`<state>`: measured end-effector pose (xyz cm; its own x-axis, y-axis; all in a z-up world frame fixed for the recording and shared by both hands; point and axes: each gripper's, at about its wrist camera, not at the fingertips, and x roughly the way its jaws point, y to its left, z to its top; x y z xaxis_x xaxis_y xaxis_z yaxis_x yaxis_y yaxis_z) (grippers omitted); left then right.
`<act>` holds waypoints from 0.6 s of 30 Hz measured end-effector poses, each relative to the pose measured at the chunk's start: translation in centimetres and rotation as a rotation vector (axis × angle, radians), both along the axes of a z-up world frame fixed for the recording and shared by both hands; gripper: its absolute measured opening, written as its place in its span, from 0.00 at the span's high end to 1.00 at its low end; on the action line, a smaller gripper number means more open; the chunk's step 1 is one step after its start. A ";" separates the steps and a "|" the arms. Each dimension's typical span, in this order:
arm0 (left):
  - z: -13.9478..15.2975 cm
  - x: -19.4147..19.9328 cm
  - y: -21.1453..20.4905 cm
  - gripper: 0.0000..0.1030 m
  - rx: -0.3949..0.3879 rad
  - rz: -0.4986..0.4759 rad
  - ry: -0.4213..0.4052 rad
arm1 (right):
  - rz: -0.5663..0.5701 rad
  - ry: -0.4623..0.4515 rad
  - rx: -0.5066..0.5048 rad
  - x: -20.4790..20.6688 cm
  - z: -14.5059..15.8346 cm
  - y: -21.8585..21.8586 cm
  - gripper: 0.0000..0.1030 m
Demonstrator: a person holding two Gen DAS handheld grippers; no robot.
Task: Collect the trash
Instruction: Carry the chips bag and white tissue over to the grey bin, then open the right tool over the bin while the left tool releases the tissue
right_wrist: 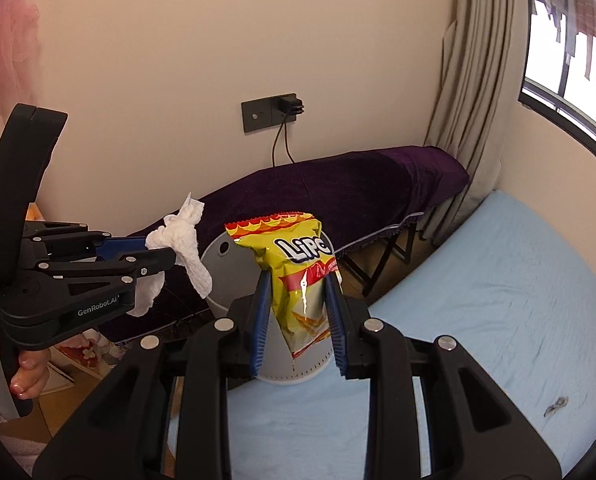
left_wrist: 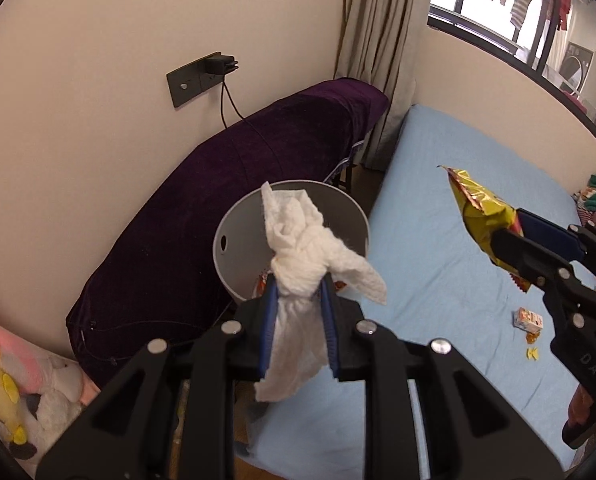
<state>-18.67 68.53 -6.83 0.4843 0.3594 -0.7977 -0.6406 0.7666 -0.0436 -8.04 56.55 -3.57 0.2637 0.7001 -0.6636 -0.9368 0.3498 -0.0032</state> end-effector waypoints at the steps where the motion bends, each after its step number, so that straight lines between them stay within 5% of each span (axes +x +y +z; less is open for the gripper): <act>1: -0.1 0.1 1.0 0.79 -0.001 0.007 -0.002 | 0.010 -0.001 -0.003 0.1 0.0 1.3 0.75; 14: -2.0 2.8 7.8 0.76 -0.058 0.046 -0.018 | 0.096 0.045 -0.033 1.7 -0.7 10.3 0.72; 17: -2.5 3.3 8.6 0.60 -0.078 0.050 -0.013 | 0.100 0.057 -0.049 2.2 -1.3 11.6 0.65; 18: -2.6 3.5 8.7 0.46 -0.076 0.053 -0.008 | 0.099 0.057 -0.054 2.3 -1.4 11.8 0.63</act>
